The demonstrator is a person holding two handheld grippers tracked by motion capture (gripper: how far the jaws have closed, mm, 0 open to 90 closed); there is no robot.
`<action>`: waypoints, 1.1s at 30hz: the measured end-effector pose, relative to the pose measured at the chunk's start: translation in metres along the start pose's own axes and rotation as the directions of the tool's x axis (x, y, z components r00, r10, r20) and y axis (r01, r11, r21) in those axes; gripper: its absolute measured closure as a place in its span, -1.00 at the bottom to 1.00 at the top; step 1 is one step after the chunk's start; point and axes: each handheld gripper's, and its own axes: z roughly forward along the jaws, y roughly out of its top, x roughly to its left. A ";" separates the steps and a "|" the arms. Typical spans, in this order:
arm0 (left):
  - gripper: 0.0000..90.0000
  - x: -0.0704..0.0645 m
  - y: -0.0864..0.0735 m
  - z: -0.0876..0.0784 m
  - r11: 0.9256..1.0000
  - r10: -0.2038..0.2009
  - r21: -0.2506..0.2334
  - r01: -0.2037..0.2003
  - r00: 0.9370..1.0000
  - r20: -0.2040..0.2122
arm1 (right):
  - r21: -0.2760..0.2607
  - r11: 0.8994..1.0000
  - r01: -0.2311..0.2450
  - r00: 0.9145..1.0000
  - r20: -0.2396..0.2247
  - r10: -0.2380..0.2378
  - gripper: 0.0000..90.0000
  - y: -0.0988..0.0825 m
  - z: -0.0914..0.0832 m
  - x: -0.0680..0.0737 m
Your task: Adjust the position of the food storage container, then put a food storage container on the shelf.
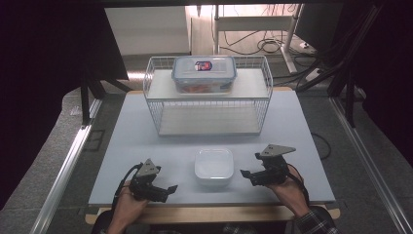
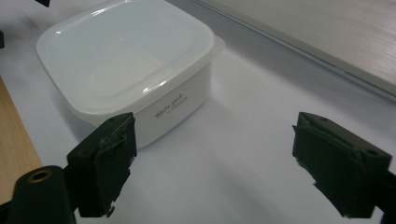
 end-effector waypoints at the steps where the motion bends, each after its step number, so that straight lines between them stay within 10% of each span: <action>1: -0.90 0.000 0.000 0.000 1.000 -0.001 -0.001 0.001 1.000 -0.001 | 0.003 1.000 -0.003 1.000 -0.004 0.003 -0.74 -0.001 0.001 -0.001; 33: -0.89 -0.005 0.033 0.007 1.000 0.017 -0.005 -0.017 0.999 0.038 | 0.033 0.999 -0.039 0.999 0.007 0.039 -0.89 0.016 0.002 0.009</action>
